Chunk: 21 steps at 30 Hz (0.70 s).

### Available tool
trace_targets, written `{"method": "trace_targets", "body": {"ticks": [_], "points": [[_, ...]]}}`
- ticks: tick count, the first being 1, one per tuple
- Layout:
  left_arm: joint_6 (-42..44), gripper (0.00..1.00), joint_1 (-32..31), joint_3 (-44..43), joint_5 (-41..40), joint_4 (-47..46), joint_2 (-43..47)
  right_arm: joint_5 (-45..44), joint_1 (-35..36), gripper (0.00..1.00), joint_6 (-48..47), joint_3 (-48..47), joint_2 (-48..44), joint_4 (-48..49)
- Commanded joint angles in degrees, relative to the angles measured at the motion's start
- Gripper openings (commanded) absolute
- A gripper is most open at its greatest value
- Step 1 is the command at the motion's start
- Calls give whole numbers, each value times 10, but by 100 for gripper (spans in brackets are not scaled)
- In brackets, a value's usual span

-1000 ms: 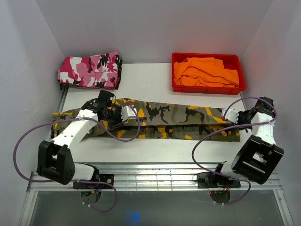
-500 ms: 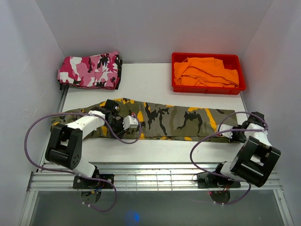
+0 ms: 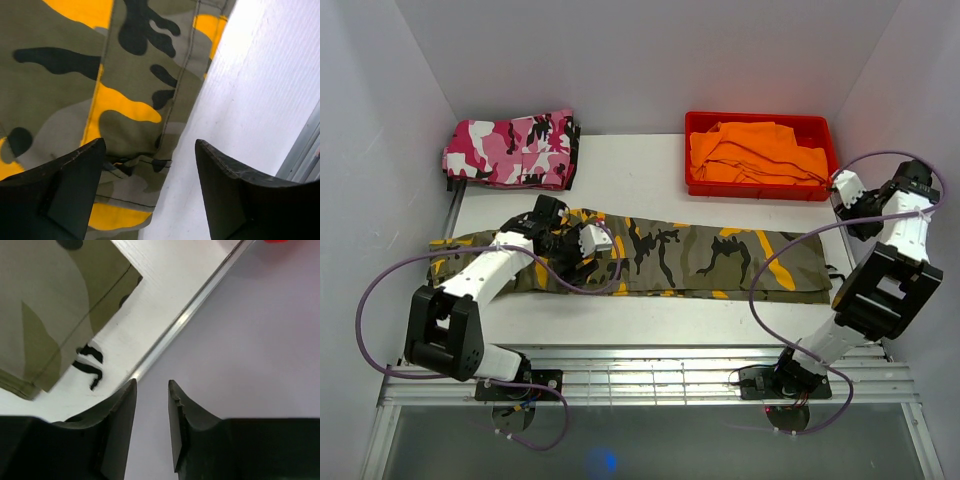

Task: Fold and stack the trousers
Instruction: Fold the trousers

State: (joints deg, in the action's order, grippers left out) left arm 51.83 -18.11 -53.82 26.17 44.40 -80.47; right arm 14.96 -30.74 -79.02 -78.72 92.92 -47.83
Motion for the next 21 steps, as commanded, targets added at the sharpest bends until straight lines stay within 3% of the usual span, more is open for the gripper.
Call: {"method": "trace_targets", "body": {"ticks": [1,5,13,21], "points": [[-61,84,3,-27,18,-12,29,31,-2,36,191,-37,49,-88],[-109,84,3,-30,0,-45,20,7,-2,34,314,16,59,-52],[-127,84,3,-16,-16,-62,15,-12,-27,38,384,109,41,-24],[-129,84,3,5,-9,-70,34,-31,-39,43,449,142,45,16]]}}
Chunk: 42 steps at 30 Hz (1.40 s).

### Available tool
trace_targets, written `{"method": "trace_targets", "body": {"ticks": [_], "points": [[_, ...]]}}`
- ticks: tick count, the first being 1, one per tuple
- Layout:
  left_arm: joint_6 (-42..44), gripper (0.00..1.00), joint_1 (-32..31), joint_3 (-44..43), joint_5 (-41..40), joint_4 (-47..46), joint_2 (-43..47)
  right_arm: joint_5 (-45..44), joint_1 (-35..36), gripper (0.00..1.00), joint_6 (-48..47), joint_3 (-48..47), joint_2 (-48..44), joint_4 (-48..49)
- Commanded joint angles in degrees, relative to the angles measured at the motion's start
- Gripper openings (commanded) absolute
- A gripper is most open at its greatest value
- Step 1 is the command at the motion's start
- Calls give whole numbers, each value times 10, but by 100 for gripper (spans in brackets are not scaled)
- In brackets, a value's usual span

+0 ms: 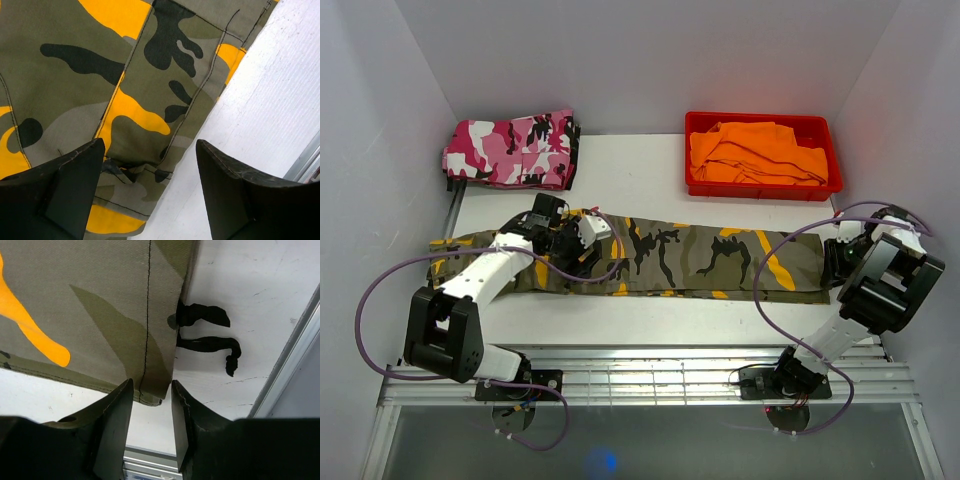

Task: Fold and stack the trousers
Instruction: Fold the trousers

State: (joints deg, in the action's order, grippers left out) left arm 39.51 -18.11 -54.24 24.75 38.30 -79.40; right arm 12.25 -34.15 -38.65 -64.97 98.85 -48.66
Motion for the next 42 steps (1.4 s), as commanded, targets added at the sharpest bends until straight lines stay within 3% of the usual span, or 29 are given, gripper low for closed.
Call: {"method": "trace_targets", "body": {"ticks": [1,5,8,9,11,22,26,34,39,42], "points": [[-5,84,3,11,5,-10,25,-4,-7,43,52,5,-12,26],[-4,85,3,19,7,-13,28,8,-10,42,68,-4,6,24],[-1,85,3,23,8,-15,32,24,-12,26,71,-19,23,6],[-1,85,3,25,7,-15,34,26,-13,14,72,-22,23,-1],[2,85,3,29,9,-17,35,31,-13,8,72,-31,20,-11],[1,84,3,41,9,-40,28,36,-40,8,53,-83,-34,-101],[-3,84,3,43,5,-43,25,13,-43,8,35,-39,-48,-103],[-7,84,3,50,-2,-49,27,-29,-48,8,43,77,-21,2],[-12,84,3,49,-21,-47,28,-50,-50,8,52,74,31,52],[5,81,4,36,4,5,32,-63,-50,8,52,62,42,73]]}}
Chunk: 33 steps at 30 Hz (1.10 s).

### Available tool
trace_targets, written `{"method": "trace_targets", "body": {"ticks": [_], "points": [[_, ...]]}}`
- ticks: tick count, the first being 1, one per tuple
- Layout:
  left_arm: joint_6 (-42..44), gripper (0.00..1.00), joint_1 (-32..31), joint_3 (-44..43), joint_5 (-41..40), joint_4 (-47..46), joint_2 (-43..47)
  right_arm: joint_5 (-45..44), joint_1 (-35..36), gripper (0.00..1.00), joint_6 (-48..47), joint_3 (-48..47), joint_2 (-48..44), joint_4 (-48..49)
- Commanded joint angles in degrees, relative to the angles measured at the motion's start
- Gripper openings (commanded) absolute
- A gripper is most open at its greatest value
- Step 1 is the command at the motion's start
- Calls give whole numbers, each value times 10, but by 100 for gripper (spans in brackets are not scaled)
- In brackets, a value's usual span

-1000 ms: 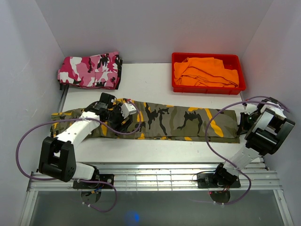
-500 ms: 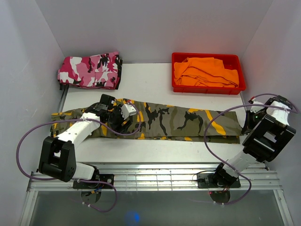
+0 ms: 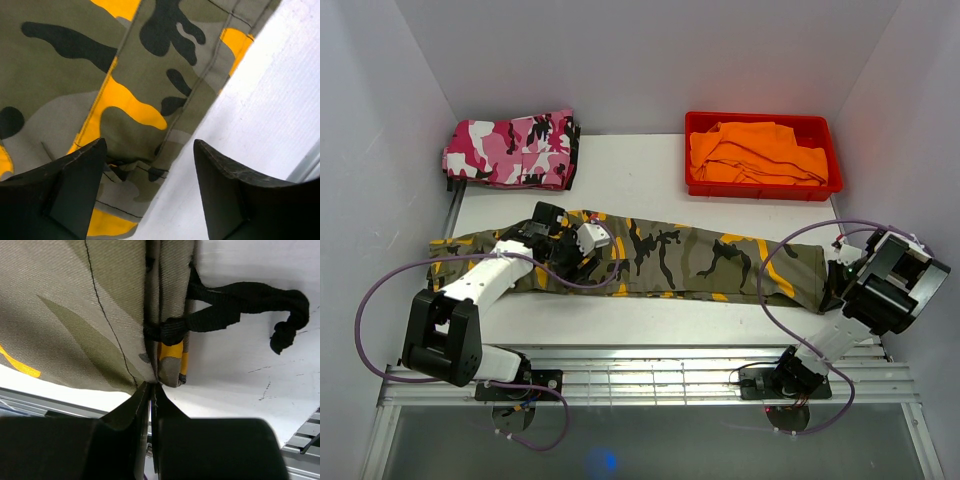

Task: Fold and stack the trousers
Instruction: Fold the trousers

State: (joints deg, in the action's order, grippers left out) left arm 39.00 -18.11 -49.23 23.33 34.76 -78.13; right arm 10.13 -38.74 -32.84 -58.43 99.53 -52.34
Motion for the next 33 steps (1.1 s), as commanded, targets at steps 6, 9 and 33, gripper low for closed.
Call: {"method": "trace_targets", "body": {"ticks": [6,9,33], "points": [[96,63,4,-5,41,96,35,-55,-5,8,-10,-20,54,127],[156,60,4,2,16,113,29,-63,-5,8,-13,-16,57,132],[390,51,12,90,-133,44,81,-82,-5,8,-17,-20,72,147]]}}
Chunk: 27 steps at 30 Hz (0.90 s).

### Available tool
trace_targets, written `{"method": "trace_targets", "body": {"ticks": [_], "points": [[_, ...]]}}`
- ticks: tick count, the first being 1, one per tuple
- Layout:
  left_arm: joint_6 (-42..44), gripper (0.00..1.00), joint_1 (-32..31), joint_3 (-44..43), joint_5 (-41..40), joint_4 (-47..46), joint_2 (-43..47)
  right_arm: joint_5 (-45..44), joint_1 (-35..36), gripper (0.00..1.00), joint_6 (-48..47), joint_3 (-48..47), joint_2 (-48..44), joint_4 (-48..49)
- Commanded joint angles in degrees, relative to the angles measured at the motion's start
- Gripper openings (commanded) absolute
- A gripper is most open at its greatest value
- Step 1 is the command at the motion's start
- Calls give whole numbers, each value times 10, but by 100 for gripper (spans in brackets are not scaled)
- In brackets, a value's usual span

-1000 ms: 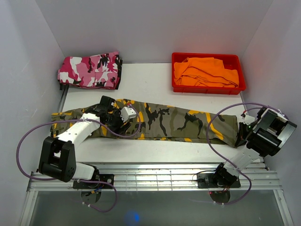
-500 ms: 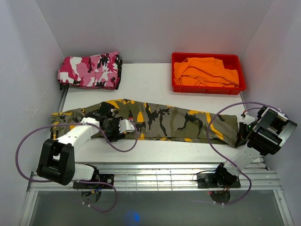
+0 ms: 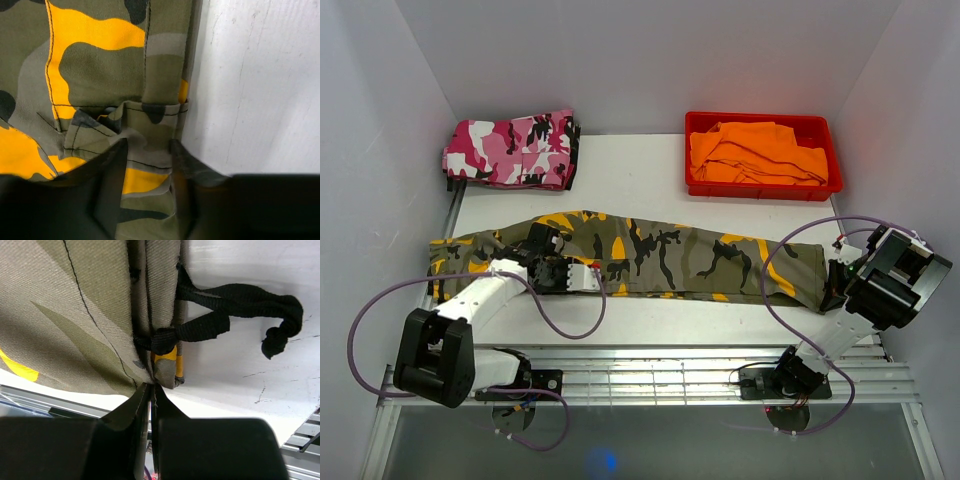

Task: Fold and stack the trousers
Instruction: Fold the trousers

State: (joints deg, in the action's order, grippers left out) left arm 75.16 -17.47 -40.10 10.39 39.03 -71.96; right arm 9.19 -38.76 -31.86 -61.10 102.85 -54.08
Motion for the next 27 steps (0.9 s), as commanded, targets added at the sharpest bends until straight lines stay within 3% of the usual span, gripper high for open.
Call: {"method": "trace_targets", "body": {"ticks": [1,7,15,24,27], "points": [[32,45,8,-2,-5,2,17,-72,-4,8,-26,5,39,165],[35,33,15,-9,-3,3,-4,-73,-4,8,-26,3,39,164],[44,0,23,-18,24,65,8,-79,-5,8,-26,-9,46,164],[51,0,25,27,42,90,28,-83,-5,8,-27,-16,38,159],[33,5,28,34,37,71,7,-89,-5,8,-33,-17,32,159]]}}
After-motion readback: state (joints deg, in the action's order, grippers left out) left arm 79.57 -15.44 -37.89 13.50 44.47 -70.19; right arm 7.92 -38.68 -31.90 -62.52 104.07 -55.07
